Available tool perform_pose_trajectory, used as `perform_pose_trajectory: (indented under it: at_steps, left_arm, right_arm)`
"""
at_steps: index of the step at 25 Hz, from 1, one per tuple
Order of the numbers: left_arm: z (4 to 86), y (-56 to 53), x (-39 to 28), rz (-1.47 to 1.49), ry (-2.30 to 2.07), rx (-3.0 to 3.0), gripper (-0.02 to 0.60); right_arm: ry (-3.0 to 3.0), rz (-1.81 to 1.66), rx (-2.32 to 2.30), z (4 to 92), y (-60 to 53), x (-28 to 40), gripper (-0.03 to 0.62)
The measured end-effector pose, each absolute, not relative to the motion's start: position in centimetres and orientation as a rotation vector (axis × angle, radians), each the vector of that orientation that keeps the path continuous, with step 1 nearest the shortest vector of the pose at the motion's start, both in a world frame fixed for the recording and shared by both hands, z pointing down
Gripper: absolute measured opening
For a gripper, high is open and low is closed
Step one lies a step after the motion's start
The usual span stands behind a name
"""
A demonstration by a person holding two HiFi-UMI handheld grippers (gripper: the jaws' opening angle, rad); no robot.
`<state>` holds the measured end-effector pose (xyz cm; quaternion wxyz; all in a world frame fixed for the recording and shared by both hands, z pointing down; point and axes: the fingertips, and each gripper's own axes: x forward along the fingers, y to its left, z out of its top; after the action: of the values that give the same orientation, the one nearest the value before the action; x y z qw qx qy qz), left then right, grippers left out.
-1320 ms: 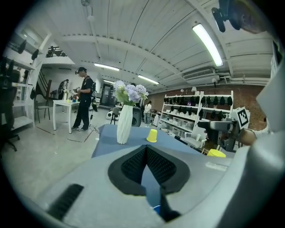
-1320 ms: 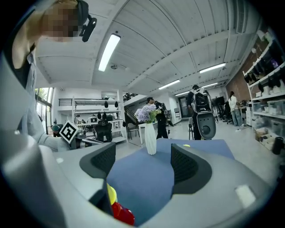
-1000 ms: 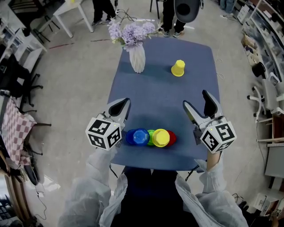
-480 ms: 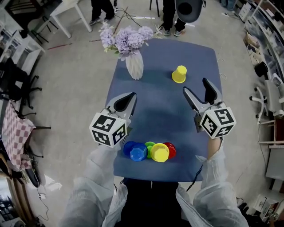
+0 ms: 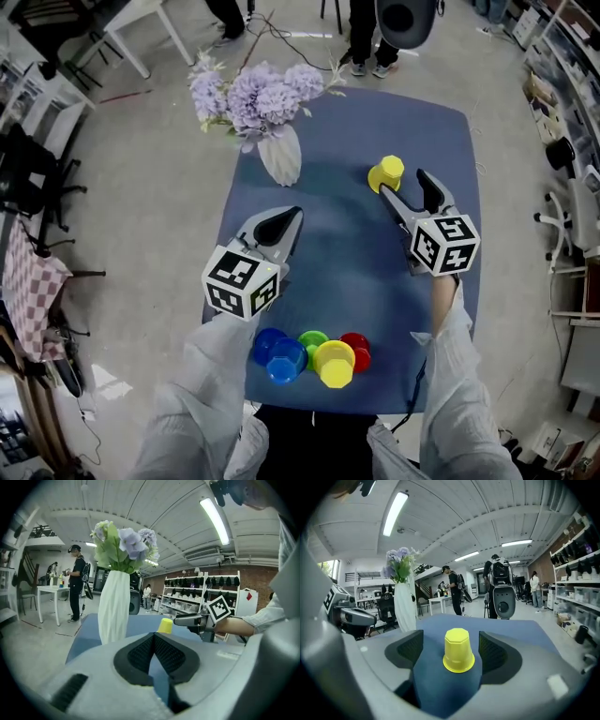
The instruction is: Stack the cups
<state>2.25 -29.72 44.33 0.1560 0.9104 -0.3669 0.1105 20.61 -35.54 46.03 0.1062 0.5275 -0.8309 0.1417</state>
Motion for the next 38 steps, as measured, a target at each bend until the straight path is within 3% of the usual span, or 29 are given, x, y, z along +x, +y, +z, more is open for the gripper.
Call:
perform_pose_trajectory:
  at_steps: [7,12,29,38]
  left_arm:
    - [46.4,-31.3,2.2,0.344,-1.051,2.577,-0.002]
    - [47.1,-31.3,2.4,0.358,-1.035,2.578,-0.002]
    - [45.2,-28.8,1.5,0.354,-1.063,2.584,-0.002]
    - [42.1,-23.7,-1.0,0.320,-1.091,2.577,-0.002]
  right_arm:
    - [-2.373,0.385,1.556,49.2,-38.3,19.8,0.317]
    - [-2.349,0.380,1.611,49.7,-39.5,20.6,0.237]
    - [-2.438,0.294,1.541,44.9,-35.2,19.3,0.235]
    - [-2.536,0.315,1.329,39.4,-27.2,13.9,0.235]
